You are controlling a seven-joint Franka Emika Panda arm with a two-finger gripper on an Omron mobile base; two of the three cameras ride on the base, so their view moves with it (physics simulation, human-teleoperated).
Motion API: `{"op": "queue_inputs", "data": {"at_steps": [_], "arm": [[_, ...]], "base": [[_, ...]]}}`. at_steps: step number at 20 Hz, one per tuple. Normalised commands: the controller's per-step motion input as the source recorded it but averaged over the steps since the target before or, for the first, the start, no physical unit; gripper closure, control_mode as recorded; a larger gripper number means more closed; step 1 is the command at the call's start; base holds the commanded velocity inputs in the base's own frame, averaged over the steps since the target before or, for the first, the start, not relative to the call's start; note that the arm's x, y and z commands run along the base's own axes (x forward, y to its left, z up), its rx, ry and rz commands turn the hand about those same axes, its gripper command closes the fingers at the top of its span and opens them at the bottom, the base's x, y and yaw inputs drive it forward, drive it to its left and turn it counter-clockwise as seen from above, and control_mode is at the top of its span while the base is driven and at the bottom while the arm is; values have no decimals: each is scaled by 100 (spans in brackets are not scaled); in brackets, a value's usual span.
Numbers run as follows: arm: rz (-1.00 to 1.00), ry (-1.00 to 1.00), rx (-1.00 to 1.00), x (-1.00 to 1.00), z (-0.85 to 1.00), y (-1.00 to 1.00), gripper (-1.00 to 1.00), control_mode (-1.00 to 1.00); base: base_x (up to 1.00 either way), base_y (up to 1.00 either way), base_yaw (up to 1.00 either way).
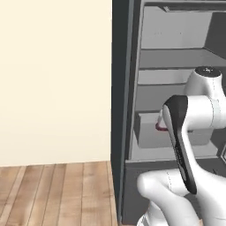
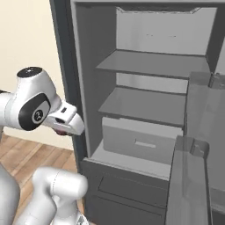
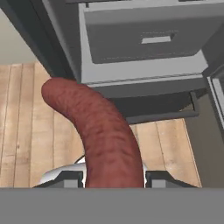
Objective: Move the hot dog bun to the plate on the dining table and place the condiment next to that plate. Then navigate to the fridge and take the sausage and place it on the plate as well.
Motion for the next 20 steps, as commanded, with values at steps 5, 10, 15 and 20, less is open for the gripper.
{"op": "queue_inputs", "data": {"at_steps": [5, 10, 15, 20], "arm": [[0, 0, 0, 0, 0, 0, 100, 100], [0, 0, 0, 0, 0, 0, 100, 100], [0, 0, 0, 0, 0, 0, 100, 100], [0, 0, 0, 0, 0, 0, 100, 100]], "base": [[-88, 53, 43], [-6, 28, 92], [0, 27, 94], [-6, 54, 85]]}}
